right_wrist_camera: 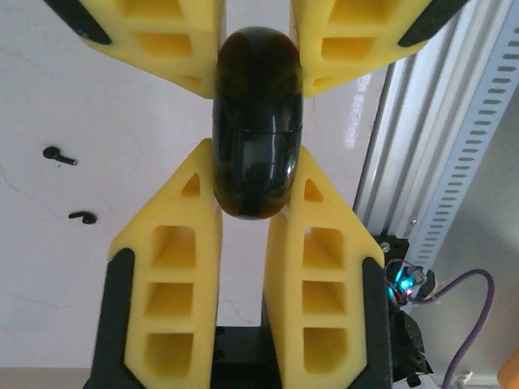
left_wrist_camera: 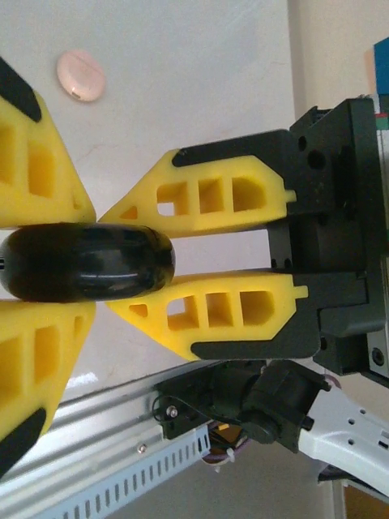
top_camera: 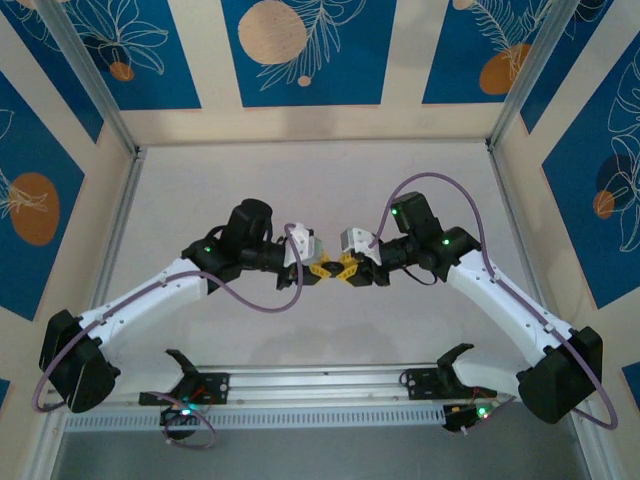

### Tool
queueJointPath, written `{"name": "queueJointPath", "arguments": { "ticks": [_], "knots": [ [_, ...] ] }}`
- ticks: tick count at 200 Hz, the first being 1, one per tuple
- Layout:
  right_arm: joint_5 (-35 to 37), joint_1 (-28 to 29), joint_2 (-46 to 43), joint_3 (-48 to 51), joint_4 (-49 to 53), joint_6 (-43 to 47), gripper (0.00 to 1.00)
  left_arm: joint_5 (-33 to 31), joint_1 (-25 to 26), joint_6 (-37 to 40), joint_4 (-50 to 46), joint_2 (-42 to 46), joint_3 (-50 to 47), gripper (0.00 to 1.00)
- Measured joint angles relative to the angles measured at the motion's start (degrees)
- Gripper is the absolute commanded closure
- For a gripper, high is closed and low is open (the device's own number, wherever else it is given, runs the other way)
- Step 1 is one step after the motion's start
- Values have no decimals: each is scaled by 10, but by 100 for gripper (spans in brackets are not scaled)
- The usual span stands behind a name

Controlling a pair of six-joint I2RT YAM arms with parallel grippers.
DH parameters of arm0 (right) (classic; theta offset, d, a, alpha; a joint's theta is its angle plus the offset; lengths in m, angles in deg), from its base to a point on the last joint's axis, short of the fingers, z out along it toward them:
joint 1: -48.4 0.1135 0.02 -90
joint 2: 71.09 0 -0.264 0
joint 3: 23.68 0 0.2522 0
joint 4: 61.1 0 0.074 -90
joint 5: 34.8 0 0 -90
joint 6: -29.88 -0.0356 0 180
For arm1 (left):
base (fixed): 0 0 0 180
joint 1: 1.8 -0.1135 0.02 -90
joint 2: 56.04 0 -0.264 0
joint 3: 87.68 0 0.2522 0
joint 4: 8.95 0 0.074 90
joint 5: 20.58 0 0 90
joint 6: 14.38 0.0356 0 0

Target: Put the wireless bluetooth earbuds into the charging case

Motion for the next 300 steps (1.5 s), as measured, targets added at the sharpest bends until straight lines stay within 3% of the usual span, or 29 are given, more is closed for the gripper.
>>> {"name": "queueJointPath", "arguments": {
  "ticks": [27,55,91,134,178,230,254,270,300],
  "knots": [
    [-22,-25,-27,27,-55,-32,57,8,0,-34,69,3,-25,86],
    [-74,-75,-91,100,-149,-91,51,24,1,-104,181,1,-76,87],
    [-149,-113,-122,155,-267,-179,51,33,1,-197,330,-7,-113,88],
    [-202,-114,-110,158,-343,-236,56,33,1,-255,430,-8,-127,88],
    [-219,-115,-101,157,-375,-259,66,38,1,-278,468,-8,-128,87],
    [-222,-115,-99,156,-385,-264,66,45,2,-298,493,-18,-129,87],
    [-222,-114,-94,153,-386,-263,75,46,2,-299,496,-19,-129,85],
    [-222,-115,-93,150,-382,-264,81,48,2,-299,496,-19,-129,78],
    [-220,-114,-92,128,-309,-215,83,39,3,-266,457,-9,-129,59]
  ]
}}
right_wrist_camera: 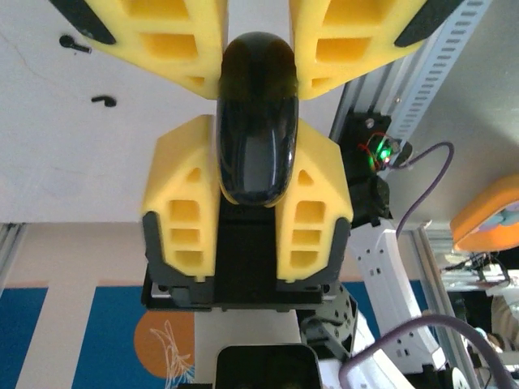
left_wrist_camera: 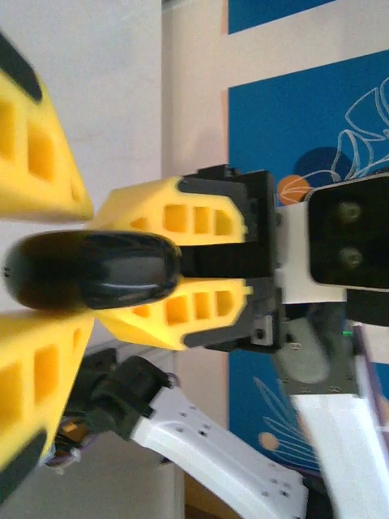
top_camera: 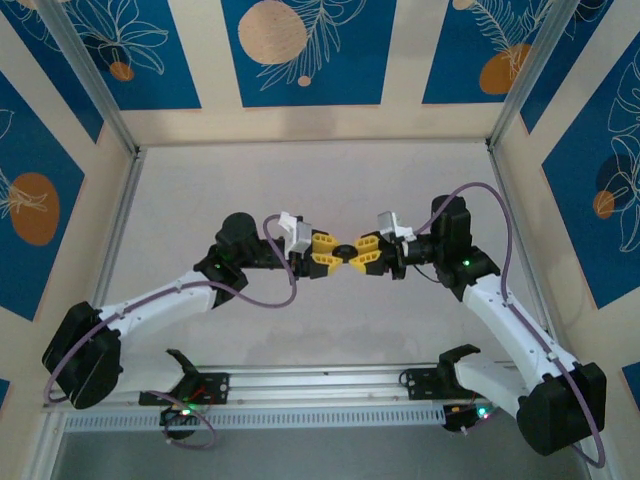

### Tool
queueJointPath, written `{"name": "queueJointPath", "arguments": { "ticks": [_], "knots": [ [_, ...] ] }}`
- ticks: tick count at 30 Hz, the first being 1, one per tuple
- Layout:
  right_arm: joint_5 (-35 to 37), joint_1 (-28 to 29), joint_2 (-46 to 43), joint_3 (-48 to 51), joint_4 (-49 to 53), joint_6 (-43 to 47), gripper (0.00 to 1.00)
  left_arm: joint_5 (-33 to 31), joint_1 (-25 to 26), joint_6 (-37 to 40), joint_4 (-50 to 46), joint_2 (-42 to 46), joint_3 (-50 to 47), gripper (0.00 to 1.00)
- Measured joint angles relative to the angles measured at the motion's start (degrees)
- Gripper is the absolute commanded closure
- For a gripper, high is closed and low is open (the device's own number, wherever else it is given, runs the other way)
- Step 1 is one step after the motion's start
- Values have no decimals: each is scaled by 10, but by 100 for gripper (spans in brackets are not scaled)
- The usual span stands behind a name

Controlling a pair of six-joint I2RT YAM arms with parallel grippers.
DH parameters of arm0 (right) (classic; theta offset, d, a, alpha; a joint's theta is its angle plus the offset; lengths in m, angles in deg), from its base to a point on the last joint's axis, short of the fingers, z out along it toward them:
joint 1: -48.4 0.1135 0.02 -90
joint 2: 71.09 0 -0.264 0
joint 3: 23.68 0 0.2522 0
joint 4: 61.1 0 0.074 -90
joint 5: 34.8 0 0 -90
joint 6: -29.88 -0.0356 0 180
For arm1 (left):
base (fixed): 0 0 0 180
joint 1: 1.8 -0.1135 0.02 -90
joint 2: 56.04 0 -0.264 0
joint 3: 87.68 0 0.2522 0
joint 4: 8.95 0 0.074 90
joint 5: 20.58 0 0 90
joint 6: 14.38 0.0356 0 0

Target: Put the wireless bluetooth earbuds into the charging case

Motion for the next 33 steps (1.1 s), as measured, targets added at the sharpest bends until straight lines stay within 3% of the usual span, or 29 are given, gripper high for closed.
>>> {"name": "queueJointPath", "arguments": {
  "ticks": [7,13,21,33],
  "knots": [
    [88,16,14,-101,234,164,83,-39,0,130,-216,36,39,51],
    [184,68,43,-135,347,243,83,-71,2,230,-366,38,89,50],
    [239,114,77,-151,391,271,83,-85,14,281,-453,31,103,52],
    [252,137,103,-165,389,274,83,-87,24,299,-487,17,118,68]
  ]
}}
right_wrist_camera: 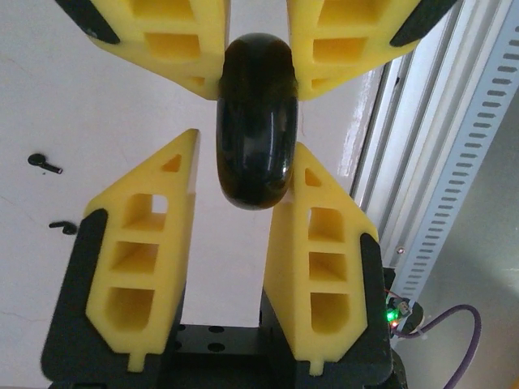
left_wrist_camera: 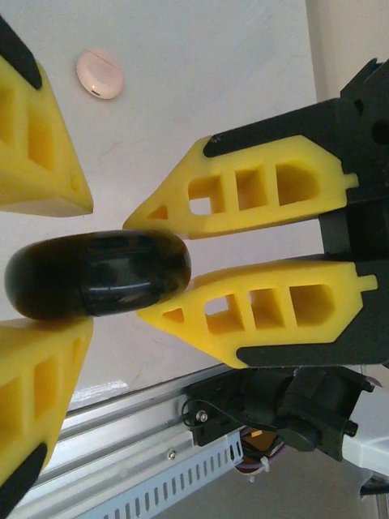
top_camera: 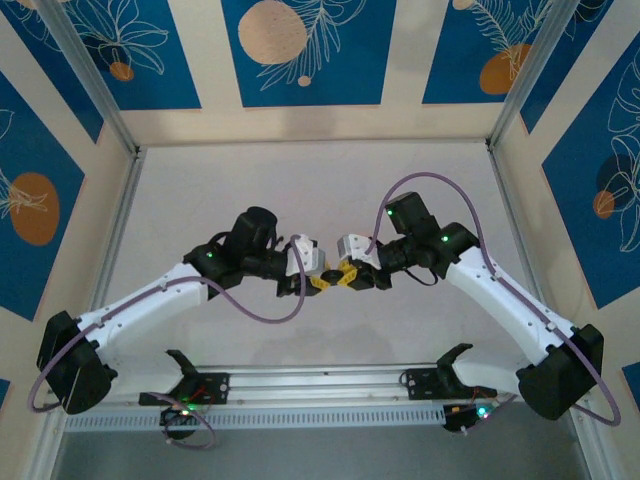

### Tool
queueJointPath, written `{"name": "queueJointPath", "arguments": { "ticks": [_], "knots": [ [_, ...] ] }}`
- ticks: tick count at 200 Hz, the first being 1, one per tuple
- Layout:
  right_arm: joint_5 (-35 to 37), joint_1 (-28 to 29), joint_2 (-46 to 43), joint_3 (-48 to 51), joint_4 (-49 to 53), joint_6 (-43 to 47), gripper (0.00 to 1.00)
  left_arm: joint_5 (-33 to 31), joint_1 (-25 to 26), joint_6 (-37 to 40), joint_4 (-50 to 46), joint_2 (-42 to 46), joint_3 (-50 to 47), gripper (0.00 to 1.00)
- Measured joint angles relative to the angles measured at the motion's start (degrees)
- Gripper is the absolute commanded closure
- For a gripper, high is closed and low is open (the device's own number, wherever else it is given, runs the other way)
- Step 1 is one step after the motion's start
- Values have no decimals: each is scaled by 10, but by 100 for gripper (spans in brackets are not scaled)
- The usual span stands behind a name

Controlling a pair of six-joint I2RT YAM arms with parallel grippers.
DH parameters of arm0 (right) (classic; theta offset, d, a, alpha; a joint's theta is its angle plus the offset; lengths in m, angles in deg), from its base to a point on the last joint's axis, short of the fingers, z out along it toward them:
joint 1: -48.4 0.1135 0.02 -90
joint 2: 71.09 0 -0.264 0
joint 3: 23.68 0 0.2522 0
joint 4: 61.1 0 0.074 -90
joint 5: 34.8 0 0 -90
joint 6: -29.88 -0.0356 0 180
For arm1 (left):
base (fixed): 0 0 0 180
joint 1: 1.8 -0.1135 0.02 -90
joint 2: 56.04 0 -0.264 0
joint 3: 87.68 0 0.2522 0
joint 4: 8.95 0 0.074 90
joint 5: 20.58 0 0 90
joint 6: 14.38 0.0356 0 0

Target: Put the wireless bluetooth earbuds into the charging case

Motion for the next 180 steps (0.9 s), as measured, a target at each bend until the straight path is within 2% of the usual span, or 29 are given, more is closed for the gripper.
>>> {"name": "queueJointPath", "arguments": {
  "ticks": [33,47,67,87,143,180],
  "knots": [
    [7,2,0,0,0,0,83,-1,2,5,-17,-5,6,81],
    [9,2,0,-1,0,-2,76,-3,2,11,-23,-5,9,84],
    [8,1,0,-1,-4,-12,68,-3,2,13,-23,-5,10,85],
    [0,-9,-1,-1,-17,-24,65,-5,2,13,-22,-5,10,85],
    [-36,-77,-10,2,-74,-75,63,-13,3,12,-16,-5,10,86],
    [-57,-103,-11,8,-102,-106,62,-13,4,-1,-1,0,3,86]
  ]
}}
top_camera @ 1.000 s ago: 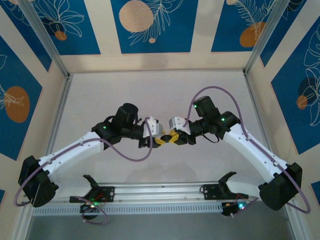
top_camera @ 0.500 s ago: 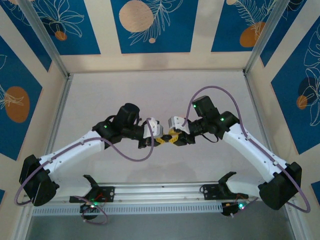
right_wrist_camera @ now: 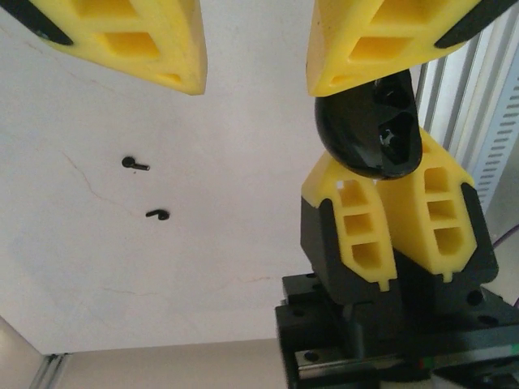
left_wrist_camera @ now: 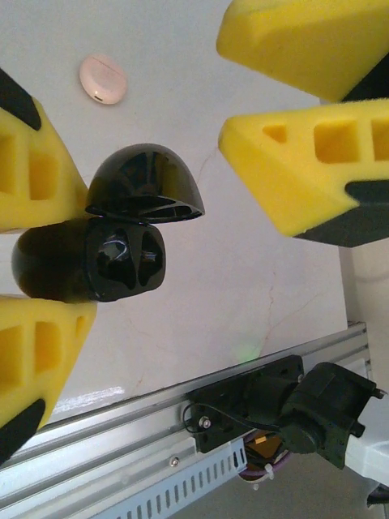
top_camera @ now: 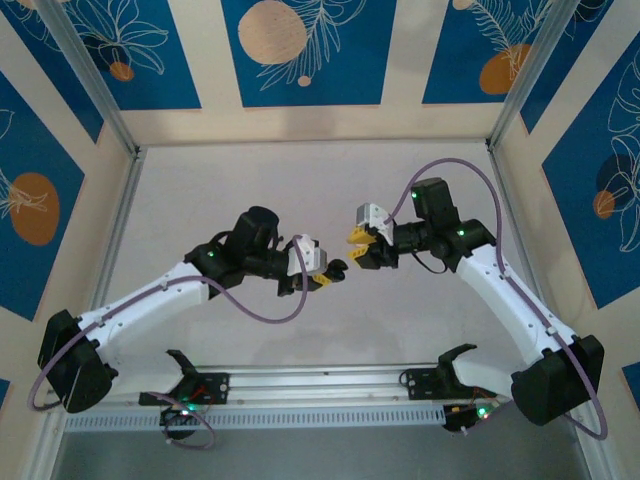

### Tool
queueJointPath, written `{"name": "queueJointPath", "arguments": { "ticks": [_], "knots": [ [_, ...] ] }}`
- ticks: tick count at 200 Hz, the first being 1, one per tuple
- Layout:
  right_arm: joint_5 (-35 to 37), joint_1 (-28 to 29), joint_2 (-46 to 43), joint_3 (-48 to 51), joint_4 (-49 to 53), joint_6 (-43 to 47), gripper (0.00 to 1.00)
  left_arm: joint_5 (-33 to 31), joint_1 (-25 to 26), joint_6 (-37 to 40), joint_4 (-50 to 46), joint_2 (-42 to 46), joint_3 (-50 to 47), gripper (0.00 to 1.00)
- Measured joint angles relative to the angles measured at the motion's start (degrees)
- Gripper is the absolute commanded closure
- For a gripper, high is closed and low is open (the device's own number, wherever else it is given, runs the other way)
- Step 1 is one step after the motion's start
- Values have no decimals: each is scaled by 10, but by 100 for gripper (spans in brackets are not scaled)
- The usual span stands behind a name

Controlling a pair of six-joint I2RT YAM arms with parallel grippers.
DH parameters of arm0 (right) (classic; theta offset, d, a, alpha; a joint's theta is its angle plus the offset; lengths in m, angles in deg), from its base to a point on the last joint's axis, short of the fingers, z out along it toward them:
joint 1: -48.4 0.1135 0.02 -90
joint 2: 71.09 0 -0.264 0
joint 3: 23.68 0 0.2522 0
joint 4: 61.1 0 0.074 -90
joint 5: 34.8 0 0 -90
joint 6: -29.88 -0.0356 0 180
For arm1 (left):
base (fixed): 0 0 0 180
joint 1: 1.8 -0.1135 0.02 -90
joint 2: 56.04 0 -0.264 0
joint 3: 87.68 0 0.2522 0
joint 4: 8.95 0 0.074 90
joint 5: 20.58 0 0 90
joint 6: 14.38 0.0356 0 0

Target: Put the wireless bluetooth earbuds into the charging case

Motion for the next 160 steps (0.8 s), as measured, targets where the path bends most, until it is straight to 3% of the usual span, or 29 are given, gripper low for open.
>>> {"name": "queueJointPath", "arguments": {
  "ticks": [38,76,109,160],
  "knots": [
    [-32,-20,-8,9,-28,-49,60,0,-19,-50,79,28,-63,87],
    [-23,-26,2,3,-44,-160,60,-9,-94,-153,206,61,-160,85],
    [55,-3,87,-62,-31,-309,59,-53,-144,-230,260,91,-202,86],
    [180,63,254,-200,24,-524,60,-151,-209,-314,270,136,-229,85]
  ]
}}
